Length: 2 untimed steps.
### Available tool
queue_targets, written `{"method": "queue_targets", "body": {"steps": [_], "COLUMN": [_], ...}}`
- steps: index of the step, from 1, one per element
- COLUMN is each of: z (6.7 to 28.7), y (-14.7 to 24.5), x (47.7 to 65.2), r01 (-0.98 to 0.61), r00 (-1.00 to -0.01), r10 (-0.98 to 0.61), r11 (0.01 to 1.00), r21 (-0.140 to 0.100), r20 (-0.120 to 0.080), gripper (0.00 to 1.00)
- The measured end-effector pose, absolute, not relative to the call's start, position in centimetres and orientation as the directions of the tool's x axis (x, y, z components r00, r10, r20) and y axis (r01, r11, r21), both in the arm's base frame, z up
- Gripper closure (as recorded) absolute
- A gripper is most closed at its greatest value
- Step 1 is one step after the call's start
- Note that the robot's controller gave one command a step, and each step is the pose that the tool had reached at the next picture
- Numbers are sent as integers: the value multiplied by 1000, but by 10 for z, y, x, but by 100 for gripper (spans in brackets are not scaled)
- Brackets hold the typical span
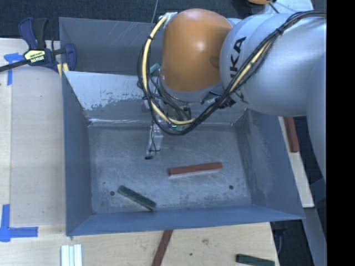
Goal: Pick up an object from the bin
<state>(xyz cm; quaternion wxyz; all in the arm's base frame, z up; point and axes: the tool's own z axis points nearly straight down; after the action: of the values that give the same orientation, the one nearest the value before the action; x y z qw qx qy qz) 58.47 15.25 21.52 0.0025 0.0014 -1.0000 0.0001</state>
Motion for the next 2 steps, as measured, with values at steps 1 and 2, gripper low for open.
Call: {"method": "queue_targets", "body": {"steps": [1,2], "z": [220,147], "y": [152,167], "x": [586,550], "r01": [0,68], "r00": [-1000,-998], "r10": [0,68], "r11": [1000,998], "r21": [1,2], "r20": [-4,-6], "gripper": [0,0]}}
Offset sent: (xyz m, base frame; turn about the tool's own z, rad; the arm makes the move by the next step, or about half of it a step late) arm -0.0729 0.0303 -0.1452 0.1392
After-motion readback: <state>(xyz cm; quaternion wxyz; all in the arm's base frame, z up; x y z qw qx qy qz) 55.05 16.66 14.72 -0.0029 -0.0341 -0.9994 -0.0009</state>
